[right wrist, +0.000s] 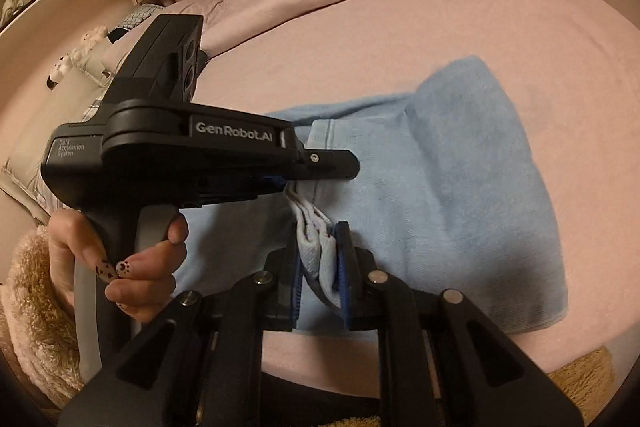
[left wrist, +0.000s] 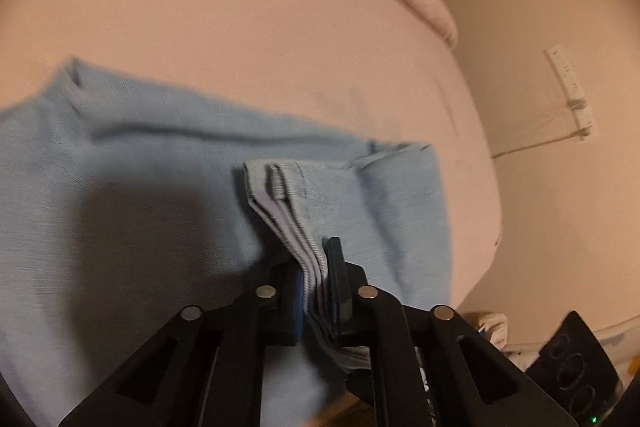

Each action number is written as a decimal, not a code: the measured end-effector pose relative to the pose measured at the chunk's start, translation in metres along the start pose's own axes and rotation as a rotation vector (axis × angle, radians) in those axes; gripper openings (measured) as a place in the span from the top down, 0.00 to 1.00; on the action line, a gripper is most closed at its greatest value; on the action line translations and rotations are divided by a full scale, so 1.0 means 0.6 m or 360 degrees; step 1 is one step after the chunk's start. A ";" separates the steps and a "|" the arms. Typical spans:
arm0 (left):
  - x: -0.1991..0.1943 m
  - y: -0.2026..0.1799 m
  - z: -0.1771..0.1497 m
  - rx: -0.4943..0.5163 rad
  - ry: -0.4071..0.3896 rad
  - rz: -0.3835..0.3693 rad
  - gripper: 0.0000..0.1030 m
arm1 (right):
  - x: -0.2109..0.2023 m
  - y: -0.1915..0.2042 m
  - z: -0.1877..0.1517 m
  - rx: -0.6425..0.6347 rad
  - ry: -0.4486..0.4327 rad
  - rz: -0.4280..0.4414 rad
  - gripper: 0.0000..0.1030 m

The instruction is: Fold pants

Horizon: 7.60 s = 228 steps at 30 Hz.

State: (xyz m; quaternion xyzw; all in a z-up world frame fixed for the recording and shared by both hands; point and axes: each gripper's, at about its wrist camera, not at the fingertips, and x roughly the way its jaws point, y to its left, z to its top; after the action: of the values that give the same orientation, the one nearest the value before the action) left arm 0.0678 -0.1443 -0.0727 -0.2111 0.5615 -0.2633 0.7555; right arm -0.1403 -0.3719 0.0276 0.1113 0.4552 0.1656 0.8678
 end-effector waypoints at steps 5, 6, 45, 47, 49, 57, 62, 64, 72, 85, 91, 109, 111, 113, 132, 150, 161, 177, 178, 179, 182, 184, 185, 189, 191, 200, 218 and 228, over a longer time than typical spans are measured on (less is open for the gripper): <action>-0.091 -0.014 0.002 0.0189 -0.0166 0.0134 0.93 | -0.011 0.060 0.021 -0.0094 -0.0061 0.0144 0.85; -0.113 -0.004 0.002 0.0204 -0.0195 0.0167 0.93 | -0.007 0.078 0.022 -0.0116 -0.0062 0.0168 0.85; -0.084 0.084 -0.127 0.0187 -0.0185 0.0509 0.82 | 0.043 -0.016 -0.028 0.0014 0.0211 -0.0435 0.69; -0.081 0.077 -0.128 0.0197 -0.0201 0.0519 0.82 | 0.044 -0.021 -0.029 0.0038 0.0205 -0.0414 0.69; -0.074 0.070 -0.131 0.0207 -0.0211 0.0535 0.82 | 0.046 -0.021 -0.028 0.0046 0.0202 -0.0405 0.70; -0.073 0.090 -0.129 0.0099 -0.0227 0.0450 0.83 | 0.052 -0.014 -0.029 0.0016 0.0207 -0.0468 0.70; -0.081 0.096 -0.130 0.0075 -0.0233 0.0427 0.83 | 0.050 -0.015 -0.029 0.0022 0.0213 -0.0478 0.70; -0.093 0.102 -0.138 0.0083 -0.0239 0.0437 0.83 | 0.050 -0.015 -0.029 0.0020 0.0213 -0.0480 0.70; -0.083 0.097 -0.141 0.0075 -0.0242 0.0437 0.83 | 0.047 -0.015 -0.031 0.0005 0.0215 -0.0503 0.70; -0.092 0.097 -0.149 0.0071 -0.0248 0.0448 0.83 | 0.038 -0.017 -0.038 0.0014 0.0213 -0.0500 0.70; -0.095 0.094 -0.152 0.0071 -0.0255 0.0462 0.83 | 0.037 -0.017 -0.041 0.0014 0.0212 -0.0499 0.70; -0.166 0.088 -0.150 0.0037 -0.0306 0.0446 0.83 | 0.035 -0.001 -0.040 -0.0028 0.0291 -0.0581 0.68; -0.198 0.091 -0.145 0.0036 -0.0379 0.0424 0.83 | 0.033 0.004 -0.036 -0.0050 0.0319 -0.0599 0.65; -0.221 0.101 -0.142 -0.0002 -0.0416 0.0416 0.83 | 0.027 0.010 -0.028 -0.0072 0.0334 -0.0594 0.59; -0.374 0.290 -0.224 -0.0623 -0.0774 0.0665 0.20 | 0.183 -0.033 0.133 -0.0021 0.0411 -0.0650 0.38; -0.281 0.323 -0.194 -0.0735 -0.0702 0.0525 0.70 | 0.075 0.048 0.092 0.0038 0.0216 -0.0516 0.34; -0.347 0.104 -0.145 -0.0192 -0.0881 0.0694 0.84 | 0.022 0.017 0.066 -0.0030 0.0147 -0.0701 0.34; -0.083 -0.122 -0.094 0.0594 -0.0415 0.0472 0.84 | -0.056 -0.077 0.037 0.0270 -0.0009 -0.0661 0.34; -0.068 -0.121 -0.092 0.0608 -0.0367 0.0464 0.83 | -0.059 -0.086 0.033 0.0293 -0.0007 -0.0658 0.34; -0.052 -0.123 -0.090 0.0622 -0.0313 0.0452 0.81 | -0.062 -0.092 0.030 0.0308 -0.0005 -0.0654 0.34; -0.009 -0.115 -0.094 0.0599 -0.0166 0.0390 0.68 | -0.067 -0.111 0.017 0.0360 0.0009 -0.0633 0.34; -0.003 -0.110 -0.095 0.0545 -0.0104 0.0304 0.55 | -0.068 -0.119 0.012 0.0384 0.0010 -0.0613 0.34; -0.007 -0.110 -0.094 0.0534 -0.0095 0.0267 0.51 | -0.070 -0.122 0.011 0.0400 0.0006 -0.0602 0.33; -0.059 -0.118 -0.098 0.0482 -0.0142 -0.0034 0.32 | -0.079 -0.125 0.016 0.0434 -0.0020 -0.0545 0.31; -0.094 -0.119 -0.100 0.0480 -0.0205 -0.0056 0.23 | -0.086 -0.122 0.022 0.0438 -0.0042 -0.0499 0.29; -0.153 -0.032 -0.117 0.0353 -0.0350 0.0377 0.20 | -0.030 -0.076 0.058 0.0370 0.0052 -0.0123 0.13; -0.123 0.070 -0.144 -0.0036 -0.0240 0.0130 0.20 | -0.069 -0.028 0.074 0.0200 -0.0109 -0.0301 0.75; -0.080 0.083 -0.156 -0.0081 -0.0160 0.0056 0.56 | 0.012 -0.074 0.070 0.0244 0.0287 -0.0545 0.53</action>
State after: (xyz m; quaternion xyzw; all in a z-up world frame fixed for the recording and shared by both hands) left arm -0.0252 -0.0777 -0.0942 -0.2333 0.5330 -0.2246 0.7817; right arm -0.0937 -0.4117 0.0303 0.0827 0.5545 -0.0102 0.8280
